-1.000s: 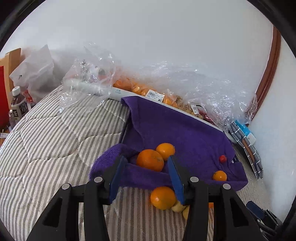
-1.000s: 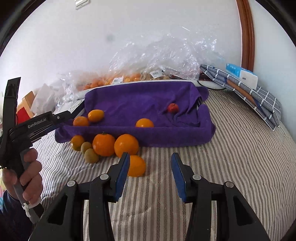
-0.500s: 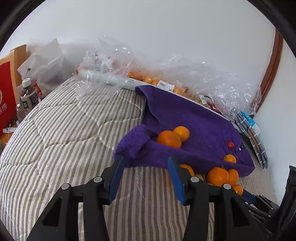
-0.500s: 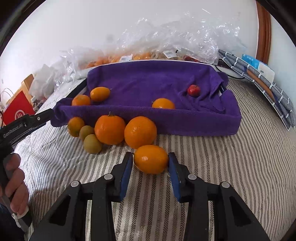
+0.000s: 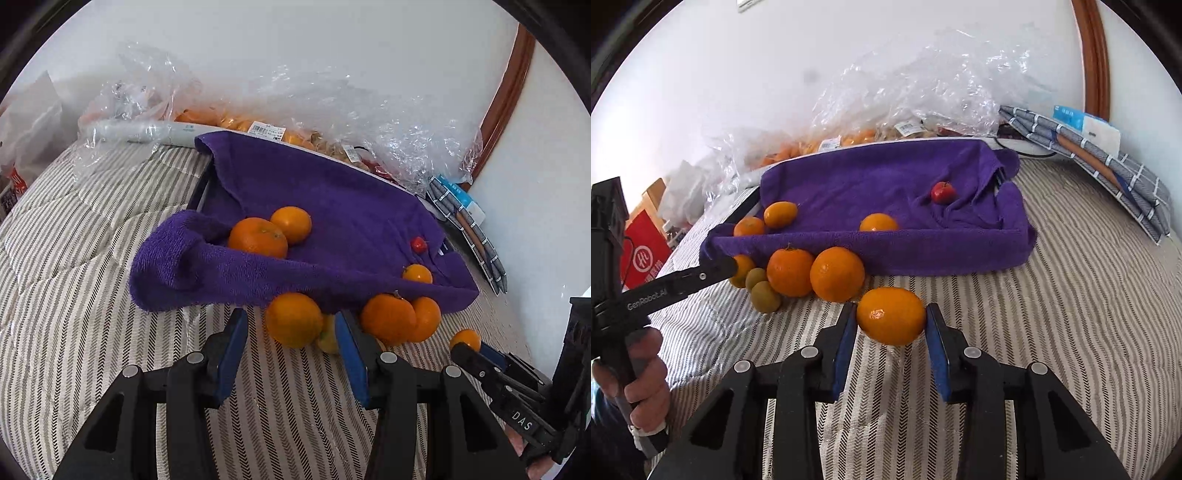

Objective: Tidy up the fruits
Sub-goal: 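Grasp another orange with the right tool while the left tool approaches the oranges, then grasp an orange with the left tool while the right tool carries its orange, then lower both held oranges onto the purple towel and open both tools, then grasp a large orange with the right tool while the left tool grasps a greenish fruit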

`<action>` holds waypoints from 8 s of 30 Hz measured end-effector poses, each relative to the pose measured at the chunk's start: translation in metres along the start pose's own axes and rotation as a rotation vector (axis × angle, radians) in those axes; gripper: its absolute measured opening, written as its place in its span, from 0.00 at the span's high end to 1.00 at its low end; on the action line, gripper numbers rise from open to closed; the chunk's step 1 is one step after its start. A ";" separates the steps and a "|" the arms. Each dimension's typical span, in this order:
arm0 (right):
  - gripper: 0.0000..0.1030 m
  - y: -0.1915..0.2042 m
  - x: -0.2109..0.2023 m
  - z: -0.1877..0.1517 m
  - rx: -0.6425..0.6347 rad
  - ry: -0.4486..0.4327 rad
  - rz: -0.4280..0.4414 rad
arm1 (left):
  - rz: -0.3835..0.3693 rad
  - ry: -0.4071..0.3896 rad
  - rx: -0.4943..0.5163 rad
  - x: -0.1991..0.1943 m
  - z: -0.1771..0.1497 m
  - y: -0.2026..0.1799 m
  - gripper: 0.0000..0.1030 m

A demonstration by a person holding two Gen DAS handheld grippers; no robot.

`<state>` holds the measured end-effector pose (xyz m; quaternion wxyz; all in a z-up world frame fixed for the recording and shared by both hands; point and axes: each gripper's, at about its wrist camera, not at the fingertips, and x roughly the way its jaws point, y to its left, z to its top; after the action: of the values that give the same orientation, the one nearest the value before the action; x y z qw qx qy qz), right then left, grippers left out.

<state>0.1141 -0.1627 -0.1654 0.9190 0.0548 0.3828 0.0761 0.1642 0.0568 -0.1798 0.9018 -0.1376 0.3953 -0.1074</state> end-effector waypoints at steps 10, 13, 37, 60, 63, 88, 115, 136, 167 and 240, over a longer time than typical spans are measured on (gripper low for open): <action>0.64 -0.004 -0.004 0.000 0.035 -0.029 0.043 | -0.016 0.000 -0.061 -0.005 0.001 0.012 0.71; 0.64 -0.003 -0.005 0.000 0.033 -0.030 0.028 | -0.001 -0.004 -0.061 -0.011 0.000 0.017 0.71; 0.64 -0.004 -0.006 0.000 0.043 -0.040 0.046 | 0.086 0.017 0.038 0.007 -0.001 0.000 0.68; 0.64 -0.025 -0.018 0.003 0.141 -0.104 0.006 | 0.112 -0.153 -0.060 -0.029 0.008 0.018 0.68; 0.64 -0.026 -0.022 0.005 0.139 -0.114 -0.035 | 0.122 -0.167 -0.081 -0.032 0.008 0.023 0.68; 0.64 -0.029 -0.002 0.105 0.033 -0.201 -0.078 | 0.223 -0.187 -0.136 0.000 0.097 0.015 0.68; 0.64 -0.039 0.069 0.086 0.083 -0.023 0.002 | 0.122 -0.133 -0.125 0.060 0.082 0.010 0.68; 0.62 -0.036 0.063 0.086 0.051 -0.064 -0.006 | 0.112 -0.096 -0.065 0.069 0.083 -0.003 0.68; 0.54 -0.033 -0.001 0.061 0.098 -0.191 -0.117 | 0.175 -0.234 0.018 0.032 0.066 -0.019 0.56; 0.62 -0.013 0.006 0.008 0.077 -0.009 0.013 | 0.013 0.038 0.184 0.018 -0.007 -0.042 0.78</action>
<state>0.1250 -0.1745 -0.1660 0.9175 0.0930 0.3808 0.0669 0.1678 0.0104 -0.1826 0.9036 -0.0495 0.4017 -0.1401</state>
